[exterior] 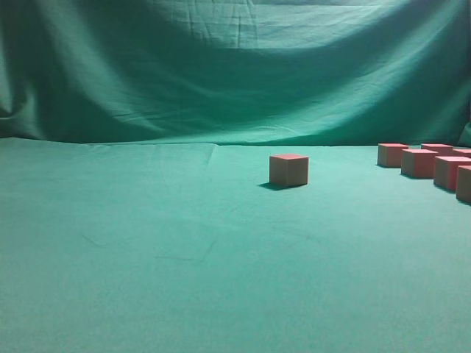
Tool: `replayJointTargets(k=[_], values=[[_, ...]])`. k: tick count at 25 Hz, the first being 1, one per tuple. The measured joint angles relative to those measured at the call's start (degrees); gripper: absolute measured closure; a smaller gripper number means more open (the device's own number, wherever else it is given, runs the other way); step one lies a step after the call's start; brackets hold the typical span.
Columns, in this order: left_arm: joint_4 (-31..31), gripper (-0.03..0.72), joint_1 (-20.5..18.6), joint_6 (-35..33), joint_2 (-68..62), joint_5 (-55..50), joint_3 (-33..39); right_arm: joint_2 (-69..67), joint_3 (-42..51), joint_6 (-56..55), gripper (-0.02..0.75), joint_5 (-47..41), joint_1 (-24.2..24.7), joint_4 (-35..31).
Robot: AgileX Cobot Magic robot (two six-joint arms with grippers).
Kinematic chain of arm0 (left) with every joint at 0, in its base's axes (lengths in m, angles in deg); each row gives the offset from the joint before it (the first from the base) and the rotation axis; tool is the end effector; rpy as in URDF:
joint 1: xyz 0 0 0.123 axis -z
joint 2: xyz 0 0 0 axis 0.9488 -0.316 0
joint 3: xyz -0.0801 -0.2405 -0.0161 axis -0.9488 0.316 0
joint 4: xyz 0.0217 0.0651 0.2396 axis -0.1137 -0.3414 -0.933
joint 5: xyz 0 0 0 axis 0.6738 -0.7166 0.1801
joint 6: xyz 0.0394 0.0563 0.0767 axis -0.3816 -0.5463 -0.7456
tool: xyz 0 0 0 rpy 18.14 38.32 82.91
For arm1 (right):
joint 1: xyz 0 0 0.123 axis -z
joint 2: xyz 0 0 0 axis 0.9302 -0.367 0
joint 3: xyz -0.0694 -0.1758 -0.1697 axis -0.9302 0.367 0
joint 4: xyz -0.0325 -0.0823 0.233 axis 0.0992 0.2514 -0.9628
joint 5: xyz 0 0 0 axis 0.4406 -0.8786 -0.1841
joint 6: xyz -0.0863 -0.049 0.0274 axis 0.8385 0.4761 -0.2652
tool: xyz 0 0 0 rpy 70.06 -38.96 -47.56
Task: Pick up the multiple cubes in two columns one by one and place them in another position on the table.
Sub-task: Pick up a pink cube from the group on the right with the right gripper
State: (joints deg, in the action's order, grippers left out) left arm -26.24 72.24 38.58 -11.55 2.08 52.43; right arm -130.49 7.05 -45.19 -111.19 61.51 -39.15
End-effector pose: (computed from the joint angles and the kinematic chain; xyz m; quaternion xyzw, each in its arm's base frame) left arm 0.0931 -0.0035 0.1743 -0.0229 0.7941 -0.0388 0.6062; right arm 0.2324 0.0233 0.1634 -0.0201 0.9959 -0.0160 0.0869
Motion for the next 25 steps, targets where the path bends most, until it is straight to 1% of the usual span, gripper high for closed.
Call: replayJointTargets(k=[4,13,14,16,19,20,21,25], values=[[0.0,0.688,0.0,0.0,0.0,0.0,0.0,-1.6,0.9,0.0,0.178,3.8,0.0,0.0],[0.0,0.688,0.0,0.0,0.0,0.0,0.0,-8.7,0.9,0.0,0.178,7.5,0.0,0.0],[0.0,0.688,0.0,0.0,0.0,0.0,0.0,-9.2,0.9,0.0,0.241,8.1,0.0,0.0],[0.0,0.688,0.0,0.0,0.0,0.0,0.0,-10.1,0.9,0.0,0.312,9.2,0.0,0.0],[0.0,0.688,0.0,0.0,0.0,0.0,0.0,-11.0,0.9,0.0,0.451,10.6,0.0,0.0],[0.0,0.688,0.0,0.0,0.0,0.0,0.0,-11.1,0.9,0.0,0.478,10.7,0.0,0.0],[0.0,0.688,0.0,0.0,0.0,0.0,0.0,-11.1,0.9,0.0,0.468,10.8,0.0,0.1],[0.0,0.688,0.0,0.0,0.0,0.0,0.0,-10.9,0.9,0.0,0.468,10.7,0.0,0.1]])
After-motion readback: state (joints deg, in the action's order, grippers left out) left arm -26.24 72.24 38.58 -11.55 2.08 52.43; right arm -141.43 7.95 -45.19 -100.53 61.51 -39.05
